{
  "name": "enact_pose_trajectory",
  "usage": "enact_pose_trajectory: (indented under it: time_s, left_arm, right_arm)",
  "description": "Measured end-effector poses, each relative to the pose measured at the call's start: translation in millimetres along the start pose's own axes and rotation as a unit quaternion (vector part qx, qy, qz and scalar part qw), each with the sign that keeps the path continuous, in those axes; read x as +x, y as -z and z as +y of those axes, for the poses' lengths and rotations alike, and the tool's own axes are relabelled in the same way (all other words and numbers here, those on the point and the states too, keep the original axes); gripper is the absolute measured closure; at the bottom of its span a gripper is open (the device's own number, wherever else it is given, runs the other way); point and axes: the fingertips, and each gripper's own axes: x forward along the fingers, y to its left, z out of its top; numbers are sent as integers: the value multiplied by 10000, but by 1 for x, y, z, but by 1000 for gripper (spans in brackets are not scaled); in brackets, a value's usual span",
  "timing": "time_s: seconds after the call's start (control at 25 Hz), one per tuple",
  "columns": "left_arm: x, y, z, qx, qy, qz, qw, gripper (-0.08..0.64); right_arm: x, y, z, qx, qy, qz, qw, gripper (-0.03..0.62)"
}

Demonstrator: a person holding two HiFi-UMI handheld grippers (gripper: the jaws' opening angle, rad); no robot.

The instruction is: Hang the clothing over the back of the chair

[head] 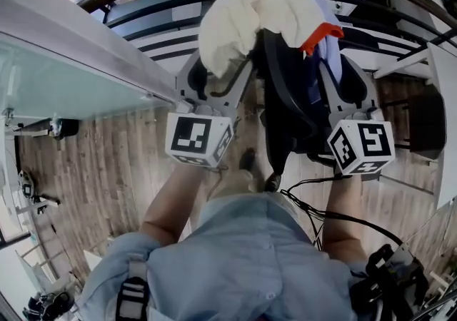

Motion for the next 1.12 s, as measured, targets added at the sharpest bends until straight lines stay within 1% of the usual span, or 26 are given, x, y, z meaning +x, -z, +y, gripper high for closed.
enact_pose_trajectory:
  time_s: [0.08, 0.24, 0.32, 0.4, 0.48, 0.6, 0.68, 0.76, 0.84, 0.92, 1.0, 1.12]
  left_arm:
    - [-12, -1, -10, 109, -55, 38, 9999, 261]
    - [-45, 0, -35, 172, -166, 147, 9996, 259]
    - [-60, -1, -51, 247, -218, 134, 9994, 259]
    - [-71, -10, -69, 310, -273, 10, 9991, 259]
    - [-81, -26, -88, 320, -276, -216, 9989, 261]
    - [-90, -54, -117, 295, -111, -563, 9979, 267]
    - [-93, -74, -135, 311, 18, -793, 9964, 303]
    - [-94, -95, -149, 378, 67, -1074, 9935, 344]
    - [-96, -108, -159, 416, 63, -1280, 9909, 414]
    - [-98, -111, -167, 369, 53, -1360, 9900, 482]
    - [-98, -112, -173, 284, 74, -1380, 9900, 511]
    - [-97, -119, -177, 250, 99, -1447, 9891, 528]
  right_arm:
    - [-11, -1, 1, 39, -67, -38, 10000, 400]
    - [-39, -5, 6, 46, -205, -141, 9997, 400]
    - [-52, -5, 10, 56, -312, -192, 9993, 400]
    - [-65, -7, 16, 57, -432, -278, 9987, 400]
    - [-79, -13, 25, 44, -522, -394, 9978, 403]
    - [-99, -26, 42, -15, -613, -606, 9963, 416]
    - [-111, -37, 51, -65, -634, -770, 9950, 434]
    - [-121, -49, 56, -117, -614, -976, 9933, 459]
    - [-128, -57, 60, -163, -569, -1164, 9914, 493]
    - [-135, -57, 63, -193, -521, -1250, 9906, 516]
    - [-140, -56, 65, -212, -473, -1269, 9906, 537]
    - [-143, -60, 66, -236, -430, -1300, 9903, 549]
